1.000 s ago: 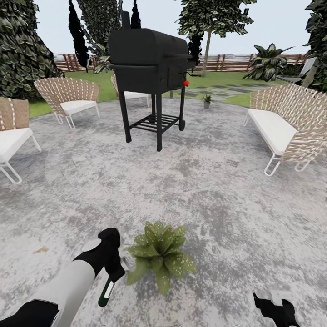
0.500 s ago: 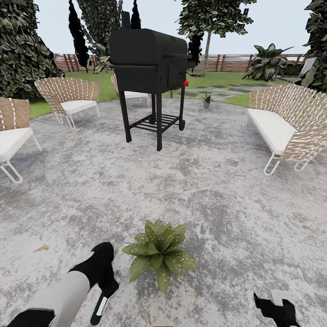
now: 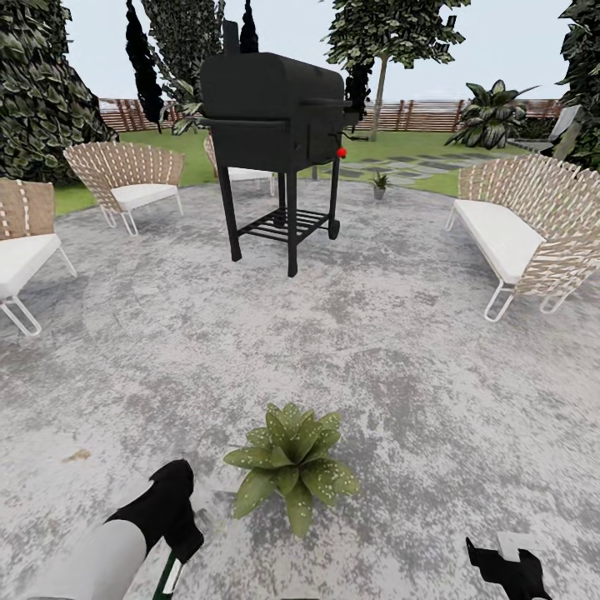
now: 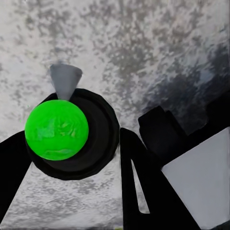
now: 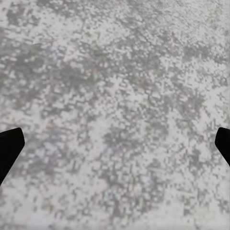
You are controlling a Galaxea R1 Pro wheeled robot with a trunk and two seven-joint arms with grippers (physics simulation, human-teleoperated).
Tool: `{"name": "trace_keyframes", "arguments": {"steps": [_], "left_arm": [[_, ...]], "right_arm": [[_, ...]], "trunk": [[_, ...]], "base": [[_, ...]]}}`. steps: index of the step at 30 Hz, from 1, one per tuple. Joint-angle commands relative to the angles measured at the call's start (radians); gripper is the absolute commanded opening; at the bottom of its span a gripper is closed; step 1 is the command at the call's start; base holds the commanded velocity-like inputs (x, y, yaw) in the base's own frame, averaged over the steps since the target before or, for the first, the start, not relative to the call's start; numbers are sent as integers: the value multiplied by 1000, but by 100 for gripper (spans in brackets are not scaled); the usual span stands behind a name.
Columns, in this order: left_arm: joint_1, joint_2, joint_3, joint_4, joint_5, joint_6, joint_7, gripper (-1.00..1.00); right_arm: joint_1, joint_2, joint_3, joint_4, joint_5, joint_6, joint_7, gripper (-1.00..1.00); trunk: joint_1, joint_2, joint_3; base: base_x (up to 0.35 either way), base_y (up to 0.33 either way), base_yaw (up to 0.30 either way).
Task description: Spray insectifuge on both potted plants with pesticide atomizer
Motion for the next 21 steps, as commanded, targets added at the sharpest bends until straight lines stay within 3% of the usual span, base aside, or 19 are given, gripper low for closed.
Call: {"name": "trace_keyframes", "arguments": {"steps": [1,4,8,14,17,21], "left_arm": [[8,1,-5,-1,-5,-7,3,-100],[19,-6,-3,0,-2,-29,42,-100],[20,-16,1,-20,4,-32,49,-100],[10,-29,-6,-110,59,-25,43,-100],[17,-27,-5,-99,64,-32,39,-100],[20,-26,-9,-10,60,-39,29,-100]], "right_arm": [[-1,0,-9,0,3,-4,8,100],[-1,0,-9,1,3,-4,8,100],[-1,0,-9,1,4,-4,8,100],[-1,0,-9,1,3,-4,8,100],[-1,0,-9,1,4,-4,8,100],[-1,1,-9,1,4,-4,8,100]], "trunk": [[0,0,-1],[0,0,-1],[0,0,-1],[0,0,-1],[0,0,-1],[0,0,-1]], "base": [[0,0,0],[0,0,0],[0,0,0],[0,0,0],[0,0,0],[0,0,0]]}}
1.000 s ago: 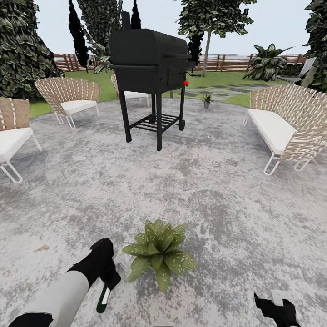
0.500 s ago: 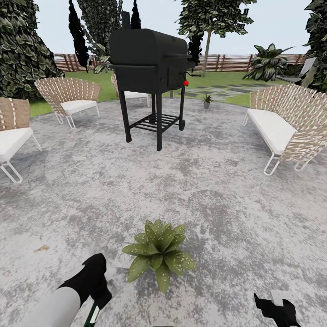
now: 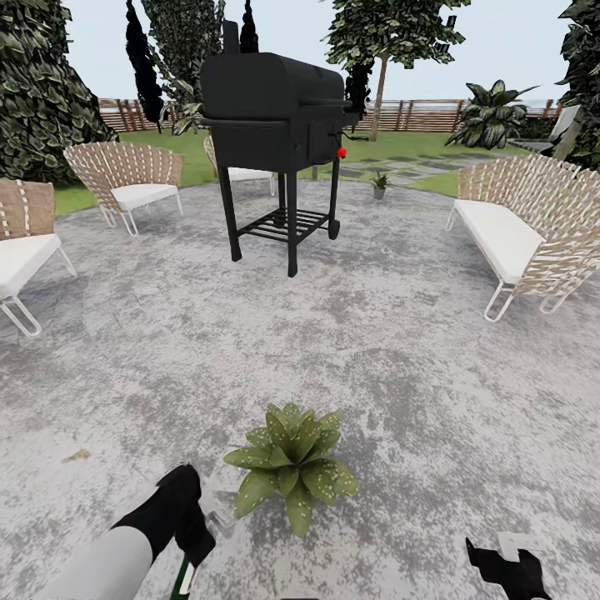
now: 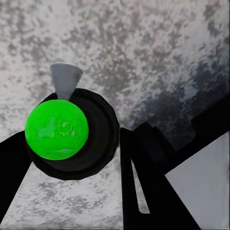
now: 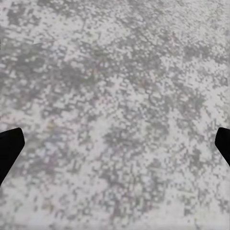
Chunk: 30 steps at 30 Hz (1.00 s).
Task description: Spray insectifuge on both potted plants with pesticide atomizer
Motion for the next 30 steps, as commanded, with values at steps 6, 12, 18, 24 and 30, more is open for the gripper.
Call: {"name": "trace_keyframes", "arguments": {"steps": [6,12,18,24,30], "left_arm": [[0,-1,-2,7,-10,6,-9,-100],[-11,-3,-4,4,-11,9,-6,-100],[-17,-4,-5,3,-11,16,-6,-100],[-48,-3,-5,-24,-12,21,-7,-100],[-58,-5,-5,-27,-12,22,-6,-100]], "right_arm": [[-1,3,-9,-1,-3,-4,5,100],[-1,4,-9,0,-4,-4,5,100],[-1,4,-9,0,-4,-4,5,100],[-1,3,-9,0,-3,-4,5,100],[-1,2,-9,-1,-3,-4,5,100]], "trunk": [[0,0,-1],[0,0,-6],[19,-35,-31],[42,-77,-58],[46,-84,-62]], "base": [[0,0,0],[0,0,0],[0,0,0],[0,0,0],[0,0,0]]}}
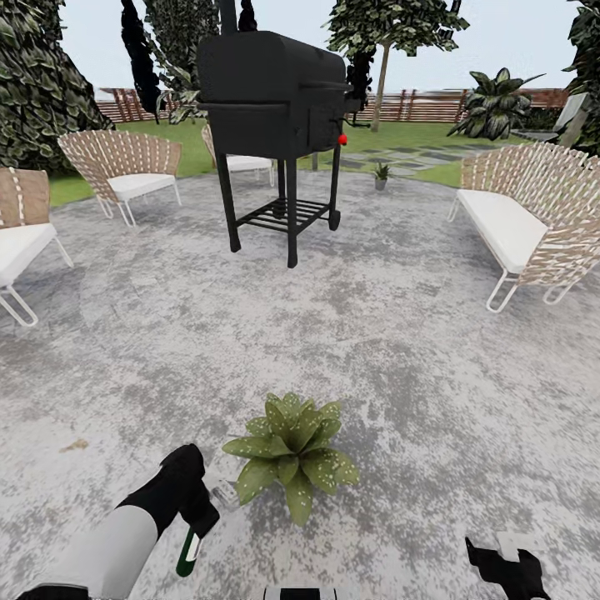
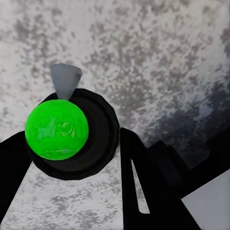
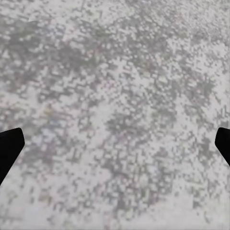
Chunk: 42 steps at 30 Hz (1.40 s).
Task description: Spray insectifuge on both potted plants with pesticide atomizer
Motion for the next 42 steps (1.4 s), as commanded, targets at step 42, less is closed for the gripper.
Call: {"name": "trace_keyframes", "arguments": {"steps": [42], "left_arm": [[-77,-56,-182,3,-54,6,-173,-100]], "right_arm": [[-1,0,-8,0,4,-4,8,100]], "trunk": [[0,0,-1]], "base": [[11,22,0]]}}
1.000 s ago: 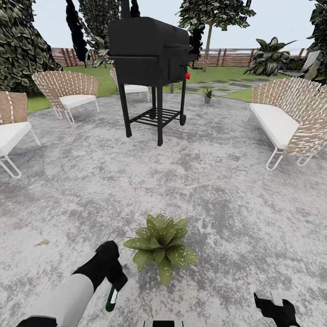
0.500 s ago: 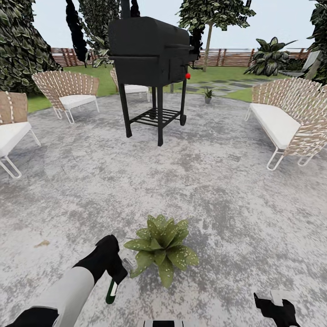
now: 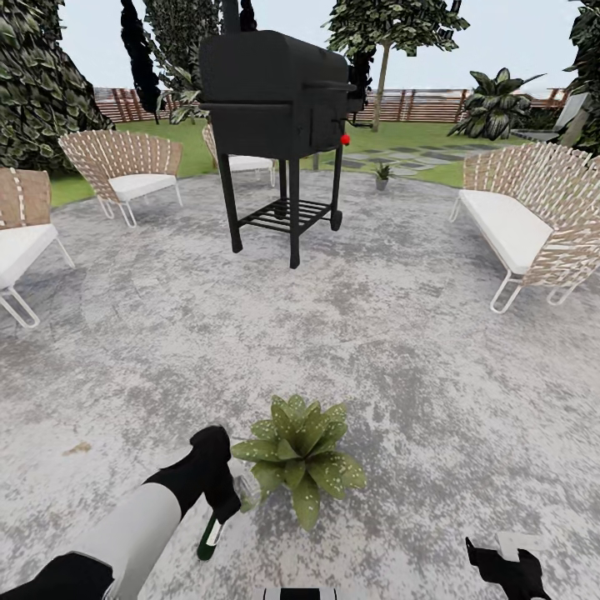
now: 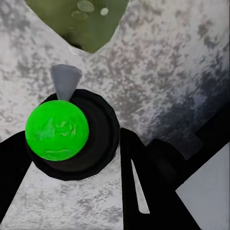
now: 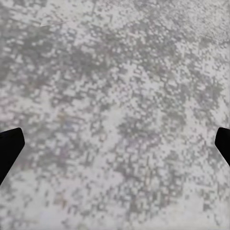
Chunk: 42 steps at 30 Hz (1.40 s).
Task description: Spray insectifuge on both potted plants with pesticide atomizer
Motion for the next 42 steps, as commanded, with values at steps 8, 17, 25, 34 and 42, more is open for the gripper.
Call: {"name": "trace_keyframes", "arguments": {"steps": [8,17,25,34,42], "left_arm": [[-105,8,-5,-3,-141,2,-222,-100],[-245,-47,-6,-3,-381,-6,-472,-100],[-250,-89,-77,-4,-399,-8,-472,-100],[-268,-90,-155,-8,-417,-7,-472,-100],[-287,-91,-155,-11,-414,1,-472,-100]], "right_arm": [[-1,0,-9,1,3,-4,8,100],[-1,-1,-9,2,6,-4,10,100],[-1,-2,-9,1,5,-4,9,100],[-1,-1,-10,1,3,-4,8,100],[-1,-1,-10,1,3,-4,8,100]], "trunk": [[0,0,-1],[0,0,-1],[0,0,-1],[0,0,5],[0,0,9]], "base": [[0,0,0],[0,0,0],[0,0,0],[0,0,-224],[0,0,-171]]}}
